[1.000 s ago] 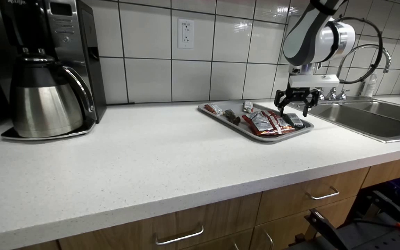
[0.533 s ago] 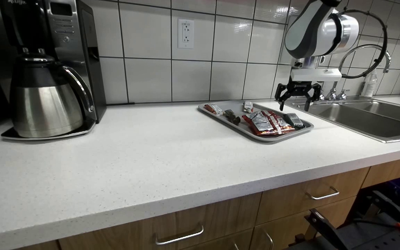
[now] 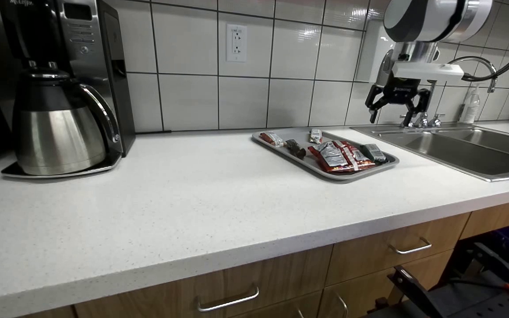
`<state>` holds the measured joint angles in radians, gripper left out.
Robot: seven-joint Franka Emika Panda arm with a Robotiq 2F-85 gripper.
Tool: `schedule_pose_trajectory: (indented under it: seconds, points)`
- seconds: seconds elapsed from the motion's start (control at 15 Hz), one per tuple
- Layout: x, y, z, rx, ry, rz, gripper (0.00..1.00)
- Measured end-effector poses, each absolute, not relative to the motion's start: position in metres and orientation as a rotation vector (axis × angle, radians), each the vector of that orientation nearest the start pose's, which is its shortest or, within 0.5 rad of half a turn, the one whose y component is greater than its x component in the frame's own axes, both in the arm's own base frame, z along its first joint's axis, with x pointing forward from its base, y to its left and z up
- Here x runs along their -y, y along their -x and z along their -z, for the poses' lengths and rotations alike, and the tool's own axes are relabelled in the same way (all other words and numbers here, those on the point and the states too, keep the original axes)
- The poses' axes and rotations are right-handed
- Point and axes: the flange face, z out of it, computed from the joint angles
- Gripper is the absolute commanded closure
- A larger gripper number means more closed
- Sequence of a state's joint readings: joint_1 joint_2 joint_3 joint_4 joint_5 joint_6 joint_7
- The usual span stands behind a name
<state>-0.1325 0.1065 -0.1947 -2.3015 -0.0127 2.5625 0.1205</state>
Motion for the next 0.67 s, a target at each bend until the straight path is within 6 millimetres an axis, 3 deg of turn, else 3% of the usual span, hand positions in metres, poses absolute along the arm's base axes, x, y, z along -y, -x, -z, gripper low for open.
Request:
schedule_pose_trajectory:
  seconds: [0.33, 0.67]
  points:
    - [0.177, -0.480, -0.335, -0.673, 3.075, 0.235, 0.00]
    - [0.167, -0.448, -0.345, -0.593, 3.070, 0.197, 0.00]
